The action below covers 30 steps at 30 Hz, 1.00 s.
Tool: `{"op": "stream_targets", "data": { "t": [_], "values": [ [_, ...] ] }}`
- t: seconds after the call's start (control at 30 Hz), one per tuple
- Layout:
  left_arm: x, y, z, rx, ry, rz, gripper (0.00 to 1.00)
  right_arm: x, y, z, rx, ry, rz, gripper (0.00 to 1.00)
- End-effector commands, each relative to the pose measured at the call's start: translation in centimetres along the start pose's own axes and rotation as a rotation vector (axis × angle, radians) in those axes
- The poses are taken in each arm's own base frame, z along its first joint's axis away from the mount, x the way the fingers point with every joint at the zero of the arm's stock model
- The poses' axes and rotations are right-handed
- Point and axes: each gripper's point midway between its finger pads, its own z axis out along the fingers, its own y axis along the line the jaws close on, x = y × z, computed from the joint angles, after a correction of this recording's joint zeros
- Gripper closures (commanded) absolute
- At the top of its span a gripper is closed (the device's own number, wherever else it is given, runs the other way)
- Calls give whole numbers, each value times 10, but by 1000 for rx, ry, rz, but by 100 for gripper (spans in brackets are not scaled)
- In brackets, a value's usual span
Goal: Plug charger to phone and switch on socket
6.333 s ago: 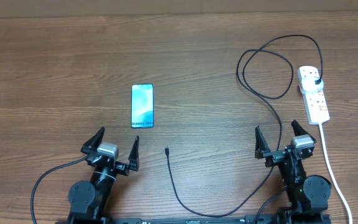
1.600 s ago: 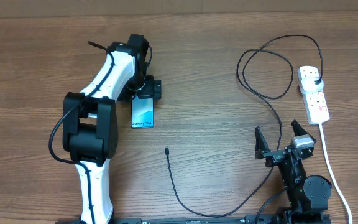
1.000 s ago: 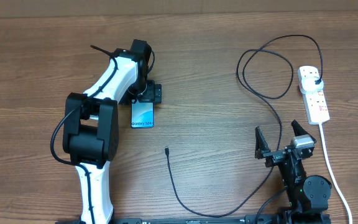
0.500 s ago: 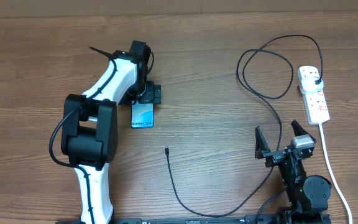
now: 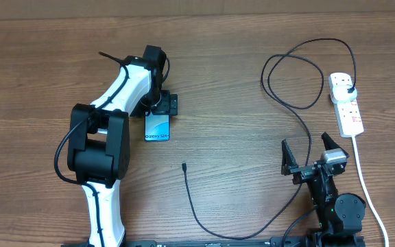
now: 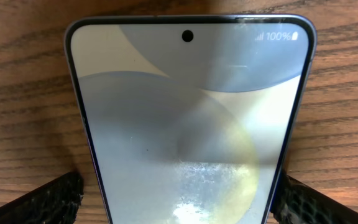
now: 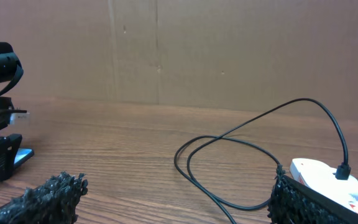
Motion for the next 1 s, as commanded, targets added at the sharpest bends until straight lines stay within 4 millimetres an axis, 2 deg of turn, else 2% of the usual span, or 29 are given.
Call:
{"op": "stream_targets", "data": {
  "t": [0.0,0.4,0.6,0.8,0.87,0.97],
  "values": [
    [31,-8,31,49,135,-23,0,2,-1,0,5,-2,-1,0],
    [29,-6,26,44,122,-55,0,2,-1,0,5,-2,-1,0],
    [13,-5,-9,71,25,-77,0,2,-1,0,5,-2,-1,0],
    [5,-7,-47,98,-65,-73,0,2,-1,0,5,-2,-1,0],
    [4,-9,-55,104,-85,-69,0,2,-1,0,5,-2,-1,0],
    [6,-12,-56,103,-83,-61,1,2,-1,0,5,-2,-1,0]
  ]
}}
